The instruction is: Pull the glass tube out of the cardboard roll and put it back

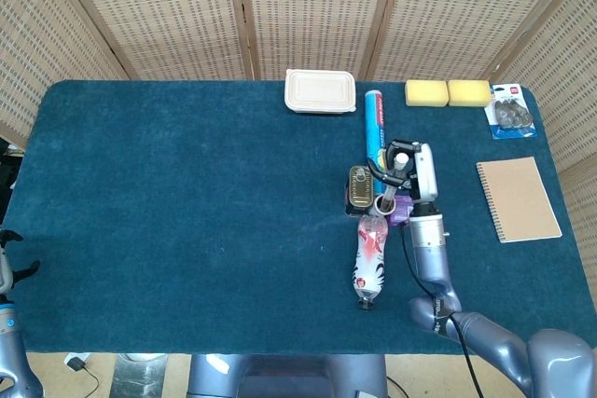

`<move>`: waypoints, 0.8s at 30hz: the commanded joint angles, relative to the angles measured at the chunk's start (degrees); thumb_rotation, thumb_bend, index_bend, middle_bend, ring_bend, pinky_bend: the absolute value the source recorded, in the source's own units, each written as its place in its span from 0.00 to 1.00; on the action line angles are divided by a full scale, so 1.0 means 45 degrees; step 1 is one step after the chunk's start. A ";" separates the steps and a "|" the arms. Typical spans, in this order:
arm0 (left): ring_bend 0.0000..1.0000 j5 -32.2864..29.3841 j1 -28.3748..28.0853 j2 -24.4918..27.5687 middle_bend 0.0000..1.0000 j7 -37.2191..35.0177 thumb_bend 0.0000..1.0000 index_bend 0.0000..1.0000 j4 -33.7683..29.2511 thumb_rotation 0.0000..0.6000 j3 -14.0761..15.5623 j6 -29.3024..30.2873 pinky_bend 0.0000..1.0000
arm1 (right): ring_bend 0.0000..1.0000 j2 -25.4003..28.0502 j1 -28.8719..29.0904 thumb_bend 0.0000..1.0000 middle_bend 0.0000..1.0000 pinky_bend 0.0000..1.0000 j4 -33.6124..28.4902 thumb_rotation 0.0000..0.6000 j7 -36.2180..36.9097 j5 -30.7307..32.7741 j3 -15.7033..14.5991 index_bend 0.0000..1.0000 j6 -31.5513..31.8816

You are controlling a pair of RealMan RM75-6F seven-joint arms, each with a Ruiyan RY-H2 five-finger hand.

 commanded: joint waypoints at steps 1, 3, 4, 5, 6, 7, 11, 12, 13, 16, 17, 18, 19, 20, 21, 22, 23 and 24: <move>0.22 0.0005 0.0000 0.0002 0.39 -0.0009 0.12 0.43 0.0003 1.00 0.0002 -0.0002 0.31 | 0.98 -0.0105 0.0002 0.32 0.99 0.88 0.0067 1.00 -0.0007 -0.0049 -0.0059 0.81 0.0056; 0.22 0.0006 -0.0003 0.0003 0.39 -0.0007 0.12 0.43 0.0006 1.00 0.0002 -0.0004 0.30 | 0.98 -0.0156 -0.0022 0.32 0.99 0.88 0.0105 1.00 0.0041 -0.0026 -0.0044 0.81 0.0092; 0.22 0.0006 -0.0003 0.0004 0.39 -0.0004 0.12 0.43 0.0005 1.00 0.0002 -0.0006 0.31 | 0.98 -0.0182 -0.0035 0.32 0.99 0.88 0.0133 1.00 0.0044 -0.0008 -0.0038 0.81 0.0104; 0.22 0.0006 -0.0001 0.0001 0.39 -0.0005 0.12 0.43 0.0007 1.00 0.0003 -0.0008 0.30 | 0.98 -0.0204 -0.0044 0.32 0.99 0.88 0.0157 1.00 0.0041 -0.0007 -0.0047 0.81 0.0112; 0.22 0.0007 -0.0001 -0.0001 0.39 -0.0007 0.12 0.43 0.0010 1.00 0.0004 -0.0006 0.31 | 0.98 -0.0220 -0.0050 0.32 0.99 0.87 0.0176 1.00 0.0041 -0.0012 -0.0058 0.81 0.0114; 0.22 0.0008 -0.0001 -0.0001 0.39 -0.0008 0.12 0.43 0.0011 1.00 0.0004 -0.0005 0.31 | 0.98 -0.0236 -0.0058 0.32 0.99 0.87 0.0193 1.00 0.0045 -0.0019 -0.0077 0.81 0.0108; 0.22 0.0008 0.0001 -0.0003 0.39 -0.0006 0.12 0.43 0.0004 1.00 0.0002 0.0001 0.30 | 0.97 -0.0299 -0.0086 0.32 0.99 0.87 0.0328 1.00 0.0044 -0.0066 -0.0189 0.81 0.0054; 0.22 0.0008 0.0000 -0.0003 0.39 -0.0004 0.12 0.43 0.0004 1.00 0.0001 0.0000 0.31 | 0.97 -0.0316 -0.0093 0.32 0.99 0.87 0.0368 1.00 0.0045 -0.0075 -0.0211 0.81 0.0047; 0.22 0.0008 0.0000 -0.0003 0.39 -0.0005 0.12 0.43 0.0003 1.00 0.0001 0.0001 0.31 | 0.97 -0.0333 -0.0102 0.32 0.99 0.87 0.0399 1.00 0.0062 -0.0076 -0.0222 0.81 0.0042; 0.22 0.0008 -0.0003 0.0001 0.39 -0.0009 0.12 0.43 0.0001 1.00 -0.0001 -0.0005 0.31 | 0.96 -0.0371 -0.0134 0.31 0.99 0.87 0.0484 1.00 0.0104 -0.0095 -0.0250 0.81 0.0065; 0.22 0.0009 -0.0001 0.0001 0.39 -0.0012 0.12 0.43 0.0000 1.00 0.0000 -0.0005 0.31 | 0.96 -0.0390 -0.0147 0.31 0.99 0.87 0.0509 1.00 0.0124 -0.0098 -0.0255 0.81 0.0079; 0.22 0.0009 0.0000 0.0000 0.39 -0.0014 0.12 0.43 0.0002 1.00 0.0000 -0.0005 0.31 | 0.96 -0.0395 -0.0158 0.31 0.99 0.86 0.0525 1.00 0.0136 -0.0103 -0.0260 0.81 0.0085; 0.22 0.0010 -0.0001 0.0000 0.39 -0.0015 0.12 0.43 0.0004 1.00 0.0000 -0.0005 0.31 | 0.96 -0.0397 -0.0170 0.31 0.99 0.86 0.0538 1.00 0.0146 -0.0115 -0.0273 0.81 0.0092; 0.22 0.0012 0.0000 -0.0001 0.39 -0.0017 0.12 0.43 0.0004 1.00 0.0001 -0.0004 0.31 | 0.96 -0.0399 -0.0187 0.31 0.99 0.86 0.0549 1.00 0.0154 -0.0129 -0.0293 0.81 0.0102; 0.22 0.0012 0.0000 -0.0001 0.39 -0.0019 0.12 0.43 0.0006 1.00 0.0001 -0.0004 0.30 | 0.96 -0.0410 -0.0198 0.31 0.98 0.86 0.0565 1.00 0.0159 -0.0140 -0.0309 0.81 0.0108; 0.22 0.0013 0.0000 -0.0002 0.39 -0.0023 0.12 0.43 0.0007 1.00 0.0001 -0.0003 0.30 | 0.96 -0.0432 -0.0208 0.31 0.98 0.86 0.0609 1.00 0.0154 -0.0154 -0.0341 0.81 0.0095; 0.22 0.0013 -0.0001 -0.0002 0.39 -0.0023 0.12 0.43 0.0010 1.00 0.0001 -0.0005 0.30 | 0.96 -0.0444 -0.0215 0.31 0.98 0.86 0.0634 1.00 0.0161 -0.0160 -0.0354 0.81 0.0092; 0.22 0.0013 -0.0001 -0.0003 0.39 -0.0025 0.12 0.43 0.0011 1.00 0.0001 -0.0007 0.30 | 0.95 -0.0461 -0.0218 0.31 0.98 0.86 0.0668 1.00 0.0162 -0.0157 -0.0364 0.81 0.0072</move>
